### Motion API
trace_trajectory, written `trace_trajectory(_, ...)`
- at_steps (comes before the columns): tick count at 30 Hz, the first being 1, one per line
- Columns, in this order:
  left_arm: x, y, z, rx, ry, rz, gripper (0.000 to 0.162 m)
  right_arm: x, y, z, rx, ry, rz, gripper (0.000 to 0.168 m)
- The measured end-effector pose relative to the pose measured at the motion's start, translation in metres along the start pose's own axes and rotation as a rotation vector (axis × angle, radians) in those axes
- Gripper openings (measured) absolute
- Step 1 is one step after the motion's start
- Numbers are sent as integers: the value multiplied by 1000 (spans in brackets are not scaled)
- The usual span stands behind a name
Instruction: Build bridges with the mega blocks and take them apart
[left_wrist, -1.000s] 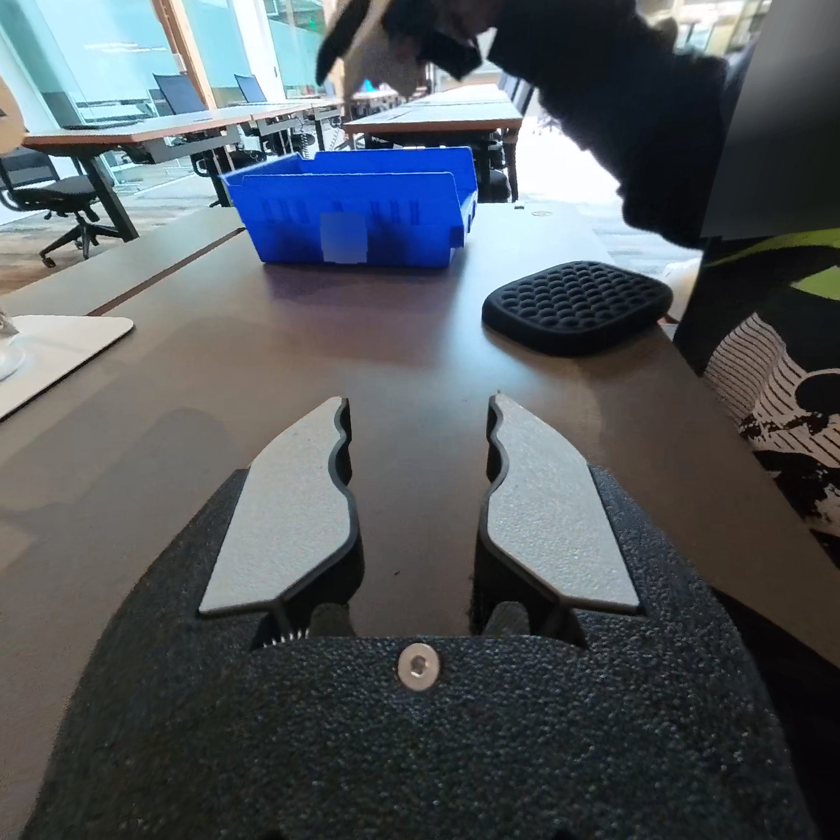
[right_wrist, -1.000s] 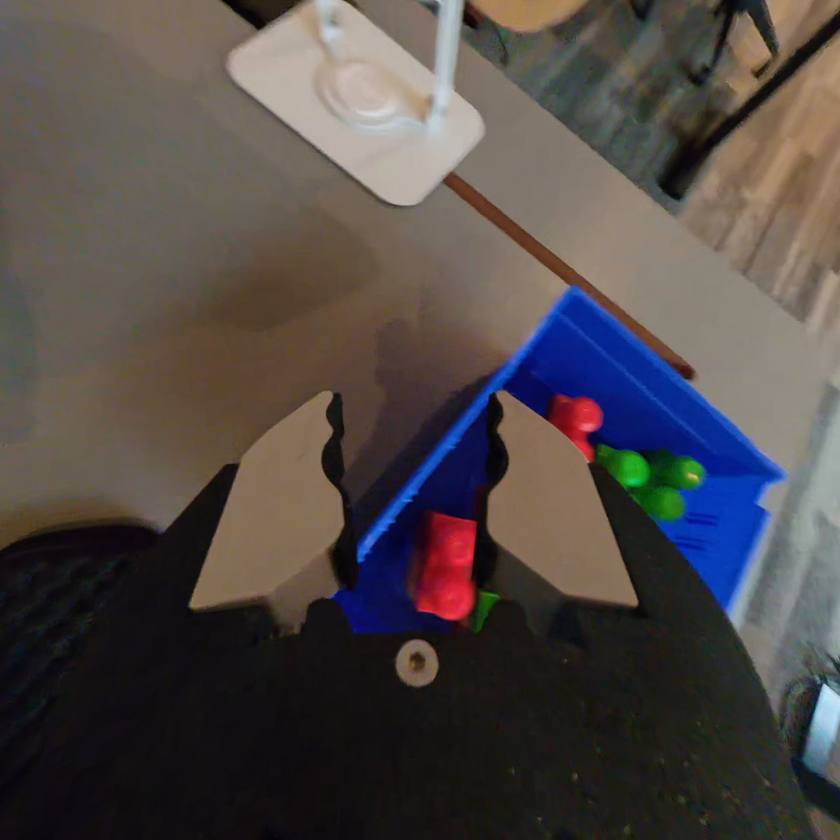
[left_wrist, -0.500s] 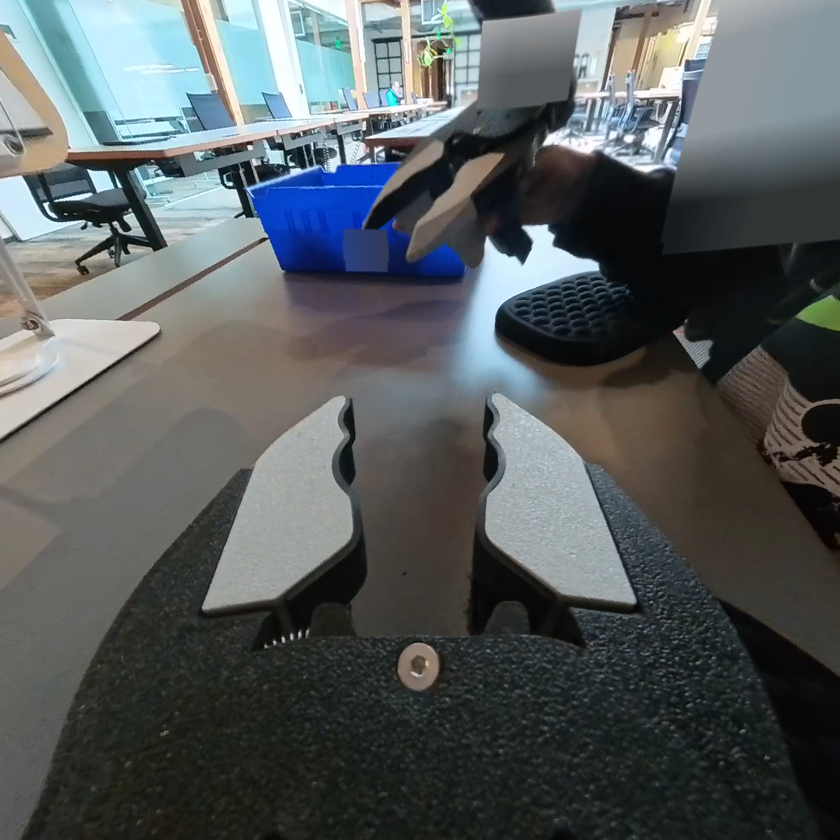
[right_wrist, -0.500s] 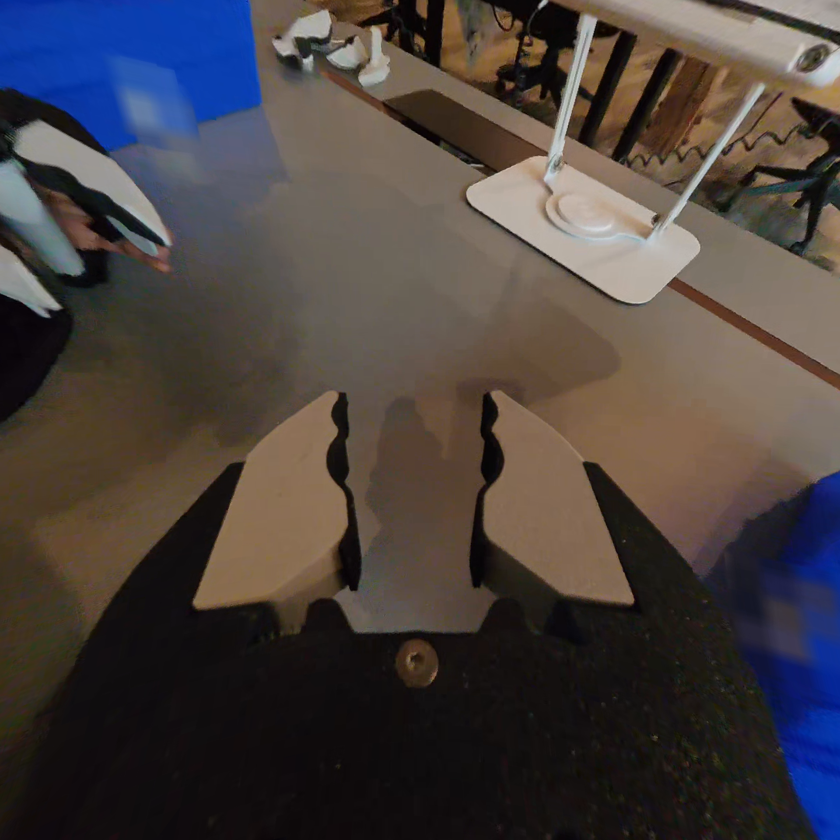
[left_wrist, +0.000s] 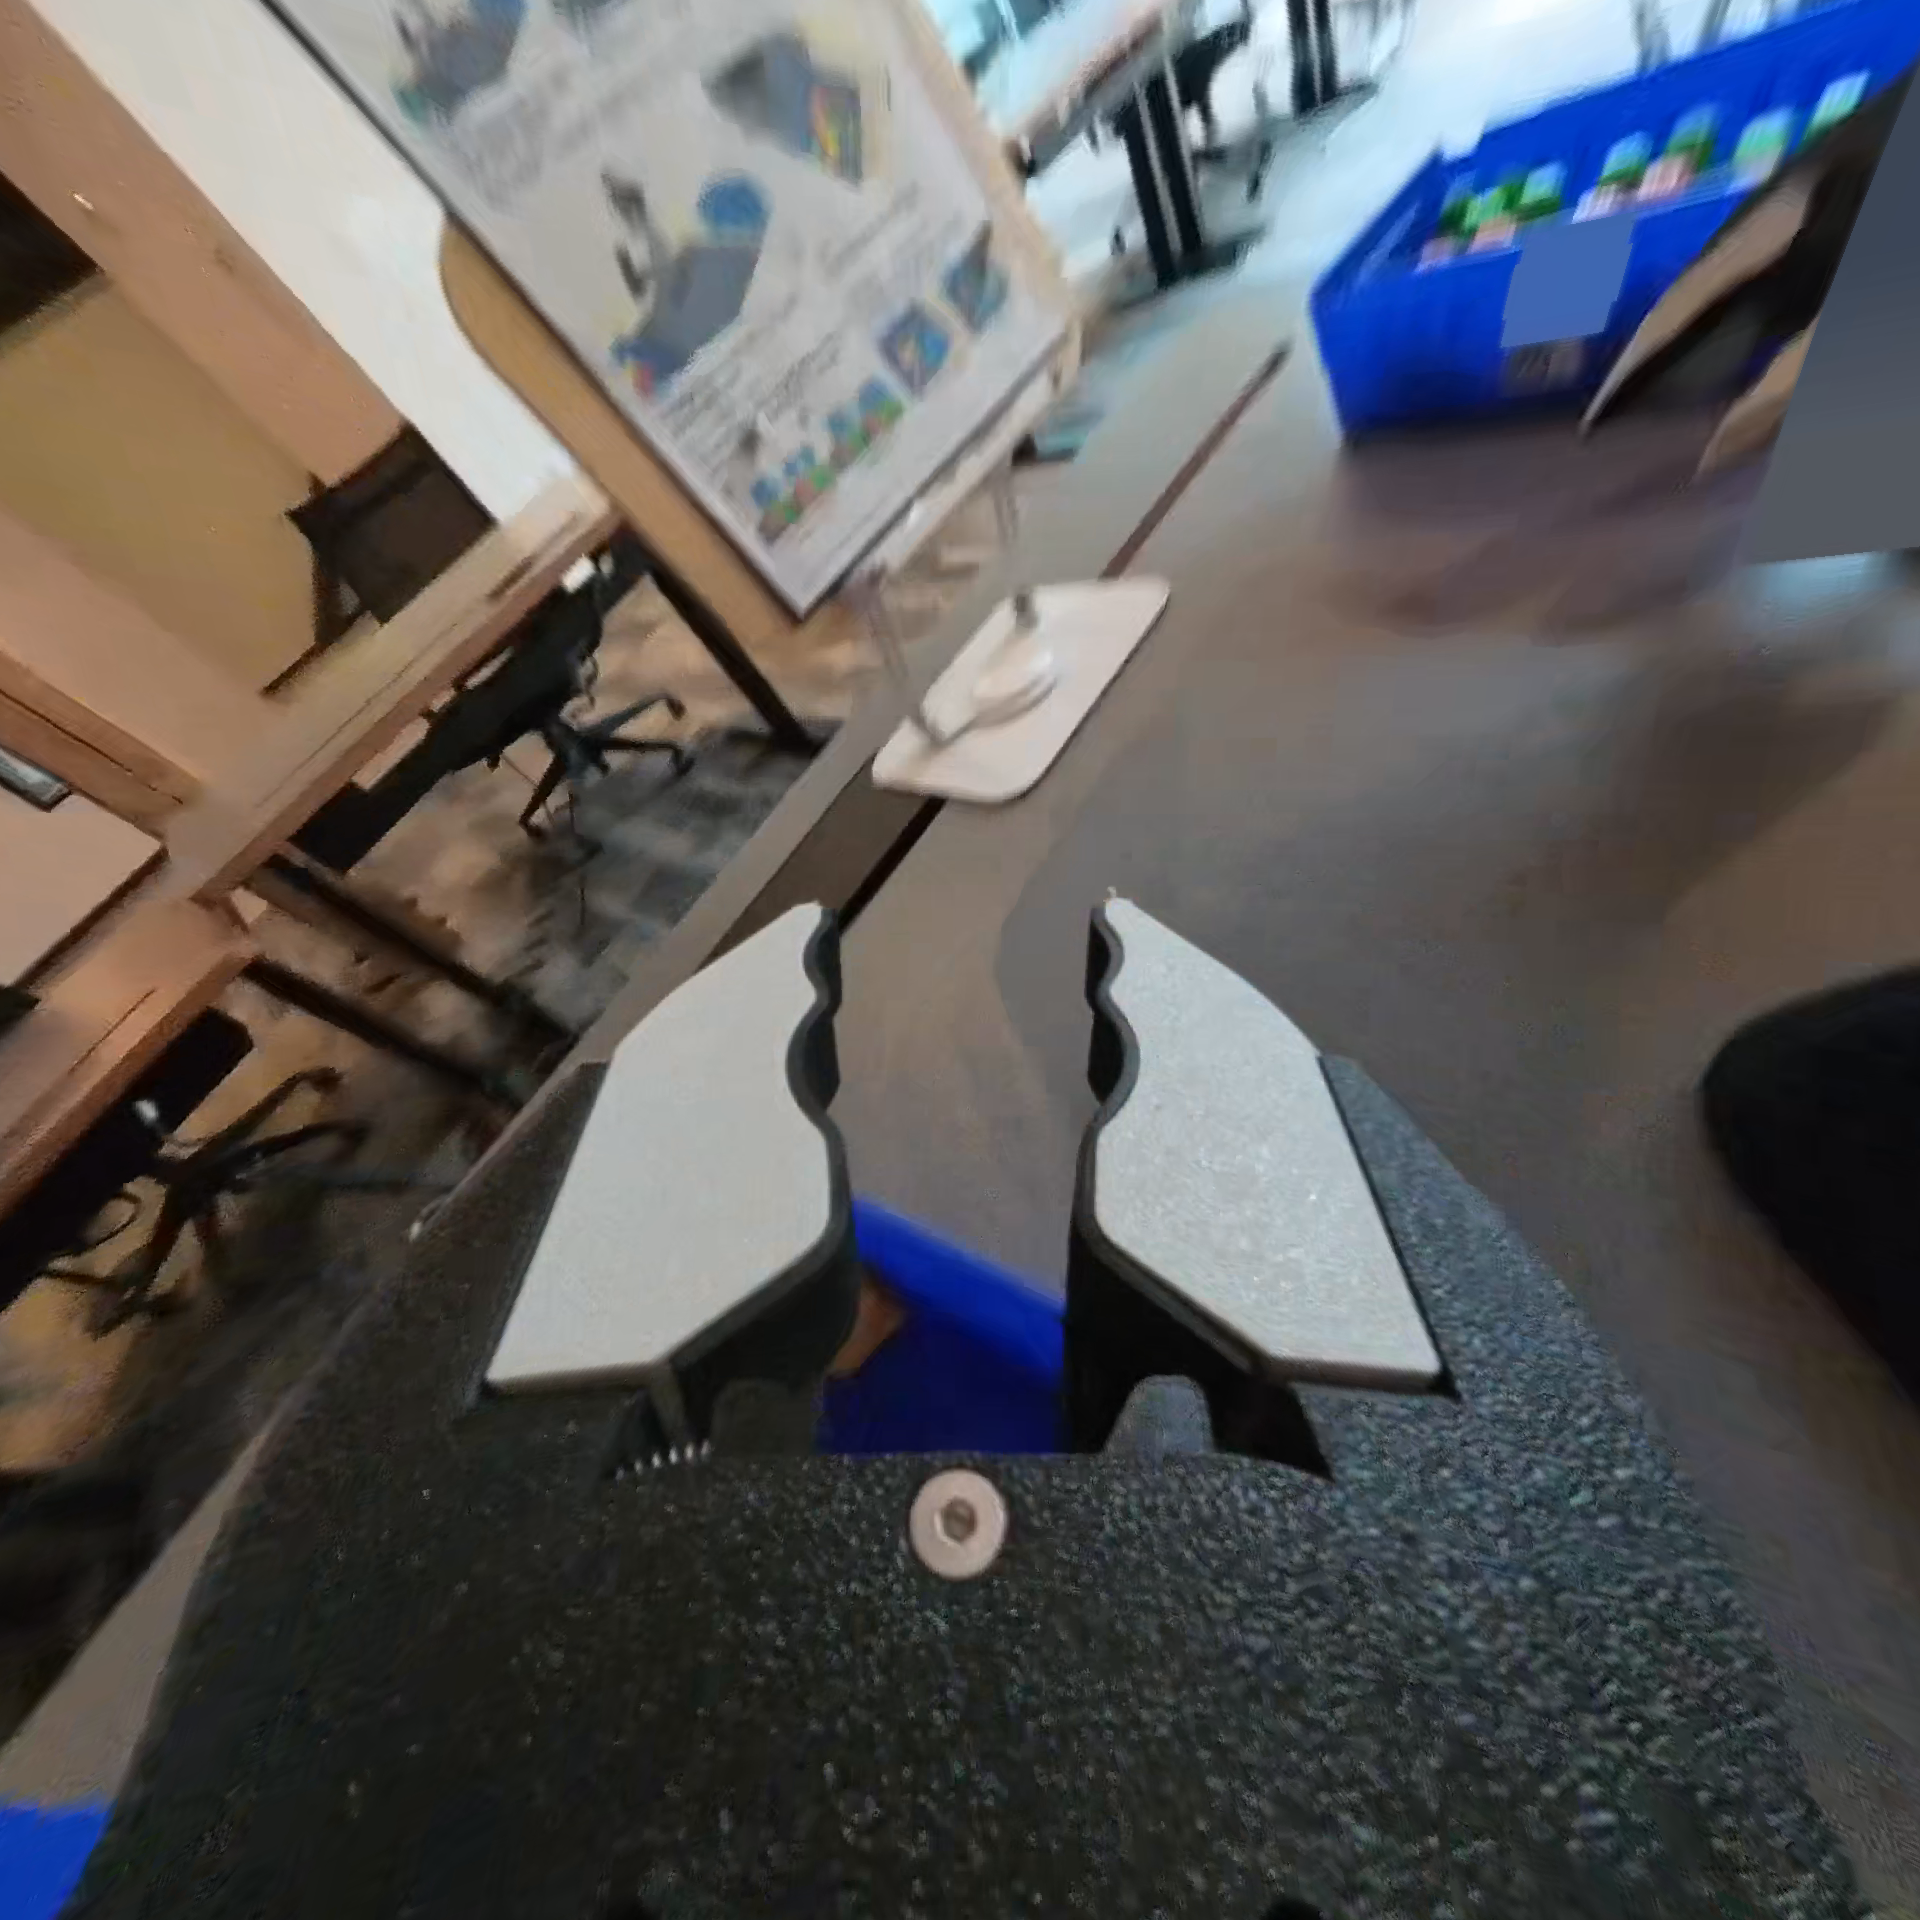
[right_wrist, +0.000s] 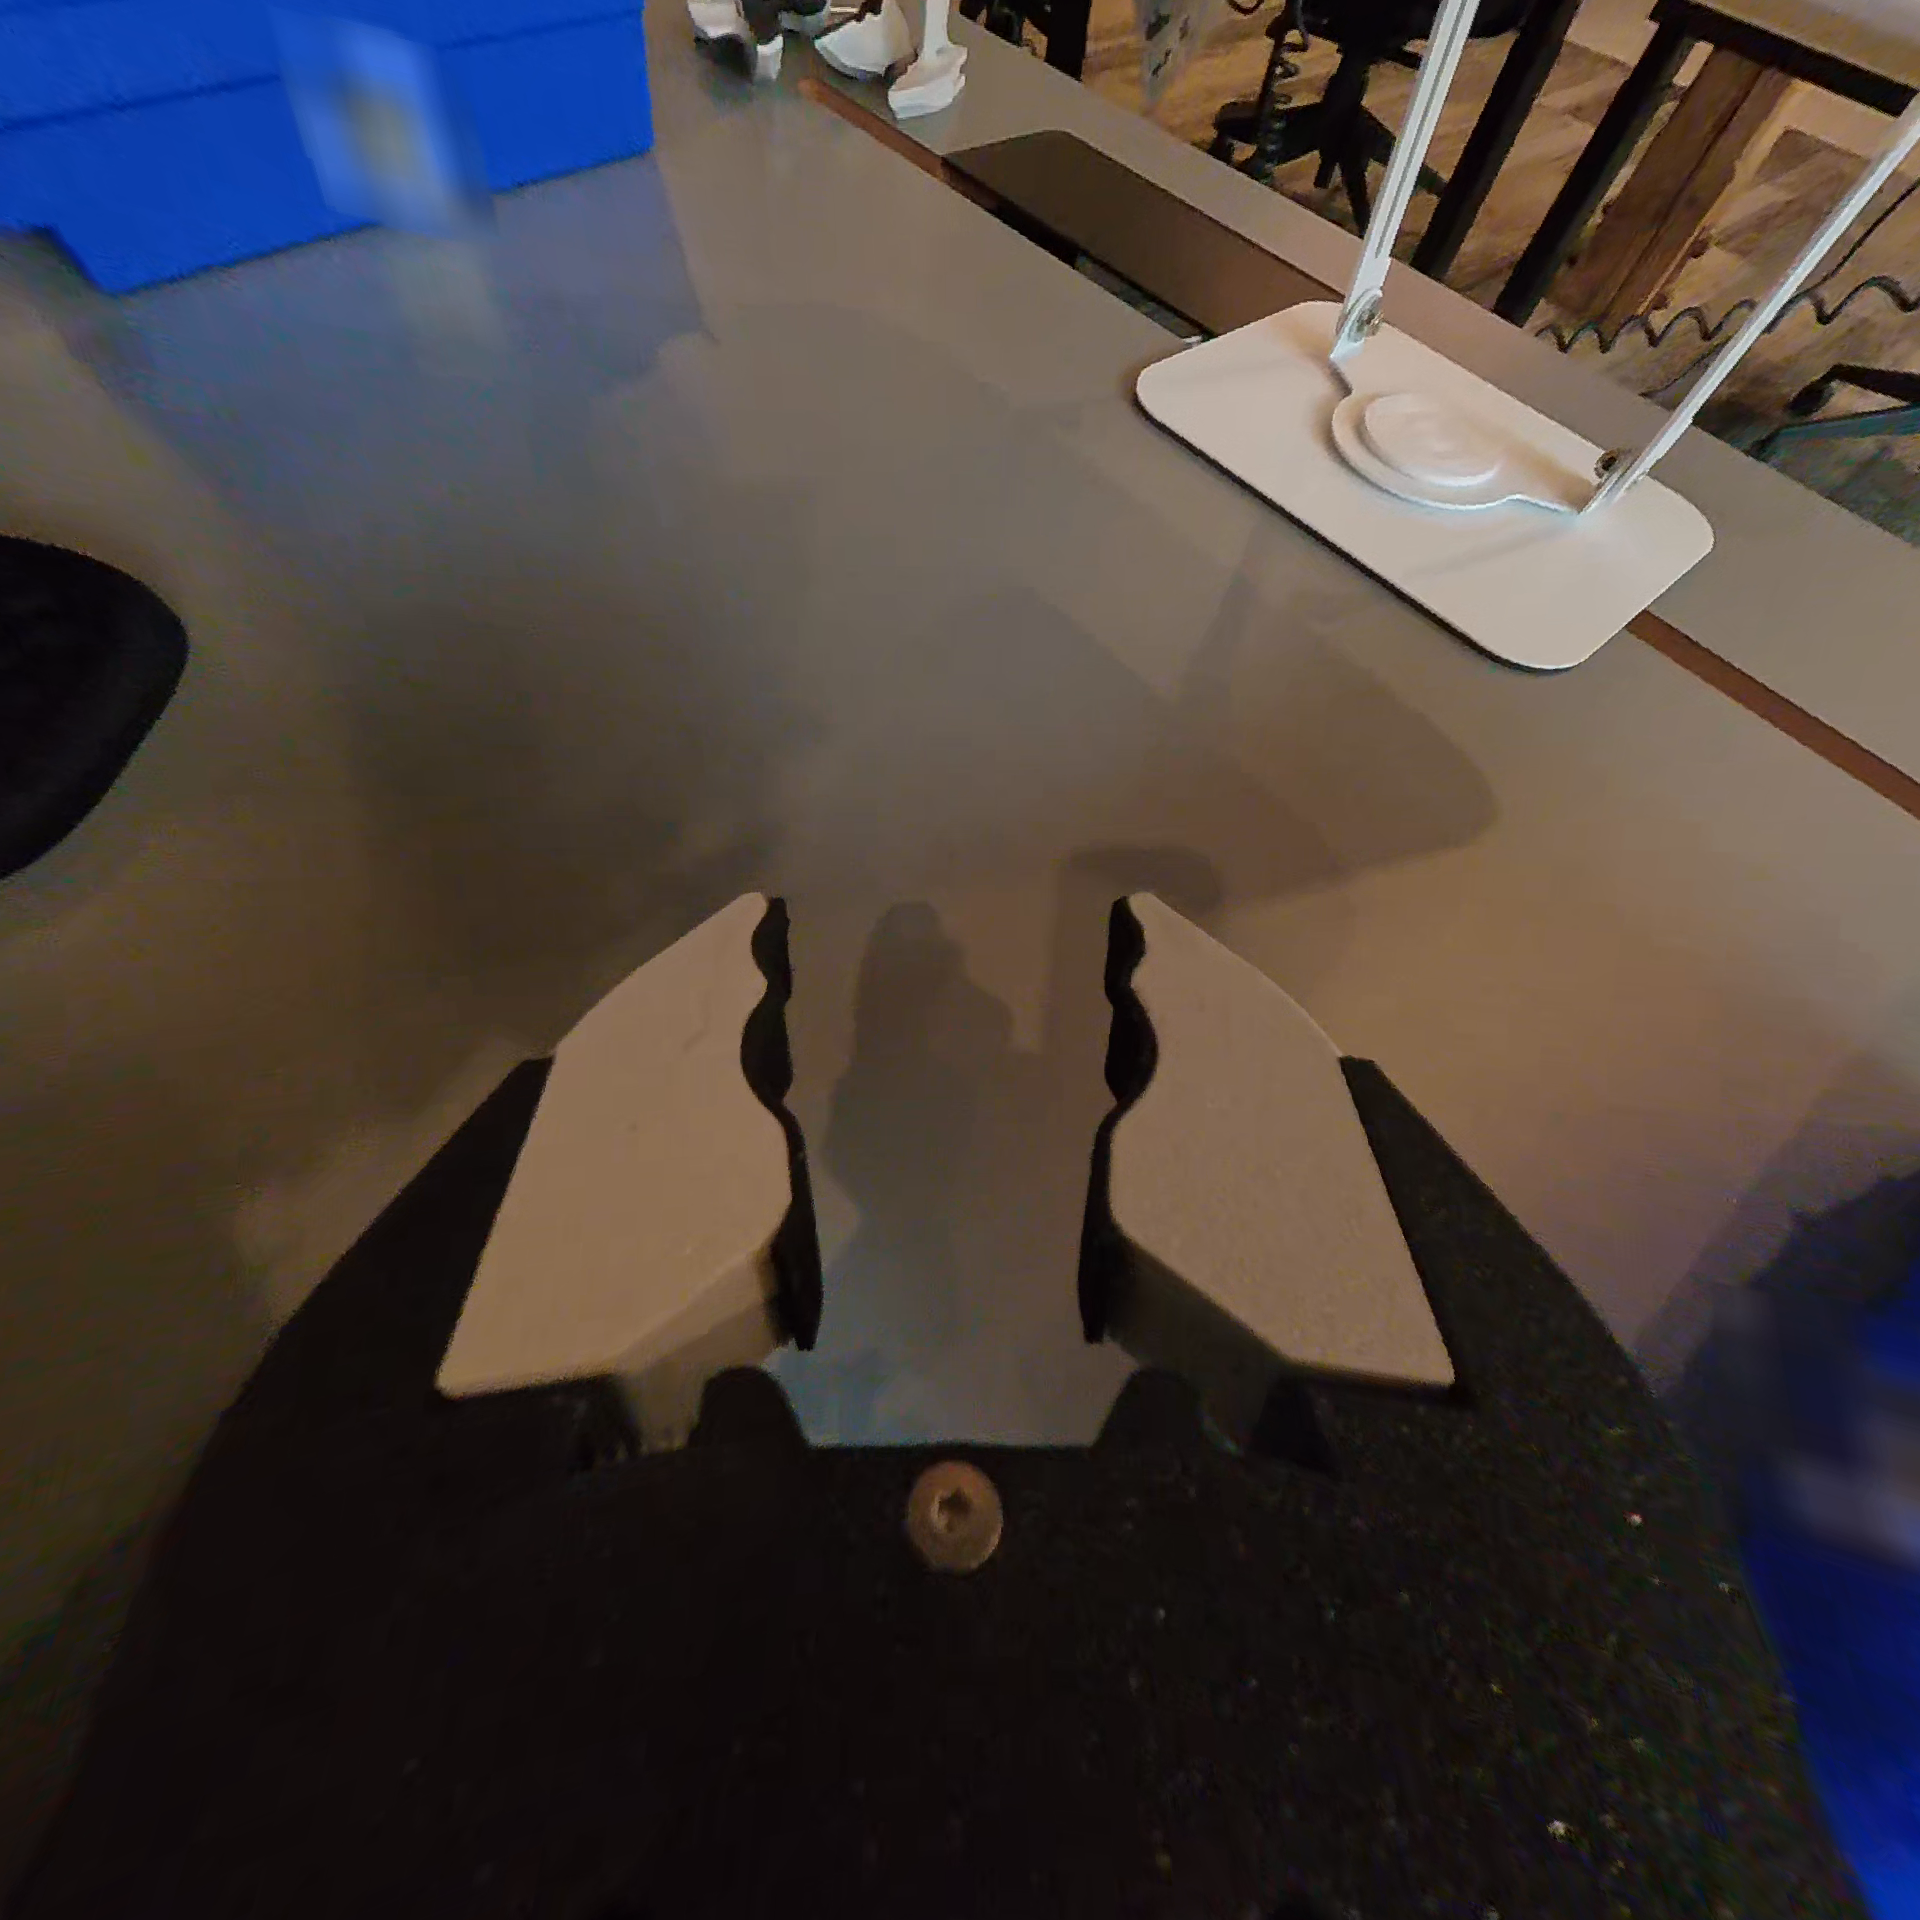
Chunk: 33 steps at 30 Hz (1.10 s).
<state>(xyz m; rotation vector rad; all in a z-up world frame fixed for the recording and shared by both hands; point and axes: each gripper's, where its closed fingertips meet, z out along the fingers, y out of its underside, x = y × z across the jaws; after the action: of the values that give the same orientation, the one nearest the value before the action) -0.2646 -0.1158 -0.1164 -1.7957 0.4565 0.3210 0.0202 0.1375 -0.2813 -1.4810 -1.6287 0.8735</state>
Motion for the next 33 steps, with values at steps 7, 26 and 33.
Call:
trace_trajectory(7,-65,111,13,-289,121,134,44,3,4,0,-18,6,-2,58)
trace_trajectory(26,-72,269,62,-661,371,352,40,20,13,6,-54,37,58,57)
trace_trajectory(33,-73,275,68,-637,346,310,39,19,15,6,-66,35,52,56)
